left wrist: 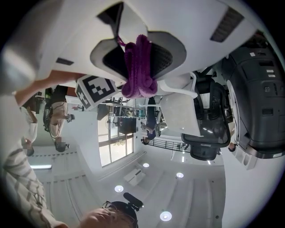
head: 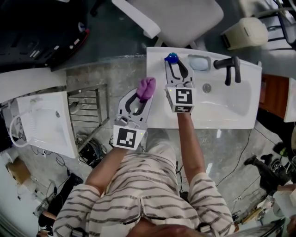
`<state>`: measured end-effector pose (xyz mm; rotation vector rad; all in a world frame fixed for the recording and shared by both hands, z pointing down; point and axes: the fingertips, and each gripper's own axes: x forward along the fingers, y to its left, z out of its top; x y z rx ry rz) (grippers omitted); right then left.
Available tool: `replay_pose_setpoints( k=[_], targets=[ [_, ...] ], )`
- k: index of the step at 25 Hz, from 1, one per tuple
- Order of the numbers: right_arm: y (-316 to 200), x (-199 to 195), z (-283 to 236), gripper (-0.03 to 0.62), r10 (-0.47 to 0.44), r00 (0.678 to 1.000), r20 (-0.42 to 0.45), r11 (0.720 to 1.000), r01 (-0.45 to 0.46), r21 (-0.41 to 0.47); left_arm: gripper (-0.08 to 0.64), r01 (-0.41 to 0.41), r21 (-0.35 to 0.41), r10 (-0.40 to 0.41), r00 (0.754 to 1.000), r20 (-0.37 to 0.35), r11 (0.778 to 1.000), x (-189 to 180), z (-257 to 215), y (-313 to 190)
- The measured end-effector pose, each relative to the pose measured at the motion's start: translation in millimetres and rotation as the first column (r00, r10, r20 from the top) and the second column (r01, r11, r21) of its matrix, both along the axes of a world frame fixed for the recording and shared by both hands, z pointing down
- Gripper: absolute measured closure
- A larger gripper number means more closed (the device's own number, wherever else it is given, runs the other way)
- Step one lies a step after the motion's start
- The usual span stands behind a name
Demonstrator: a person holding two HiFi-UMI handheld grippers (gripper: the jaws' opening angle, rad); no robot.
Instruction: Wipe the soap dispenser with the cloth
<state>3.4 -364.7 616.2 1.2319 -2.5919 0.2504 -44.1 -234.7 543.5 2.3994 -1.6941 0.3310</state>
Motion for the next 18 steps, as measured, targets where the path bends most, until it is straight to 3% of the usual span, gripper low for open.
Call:
replay_pose_setpoints(
  k=[4, 18],
  targets=[
    [3, 5, 0, 0.46, 0.019, 0.999, 0.029, 0.998, -0.018, -0.054, 0.445, -0.005, -0.003, 0.005, 1.0, 0.0, 1.0, -2, 0, 4],
    [49, 16, -48, 0.459, 0.015, 0.998, 0.064, 0.997, -0.01, -0.08, 0.445, -0.047, 0.037, 0.047, 0.999, -0.002, 0.998, -5, -24, 30]
  ],
)
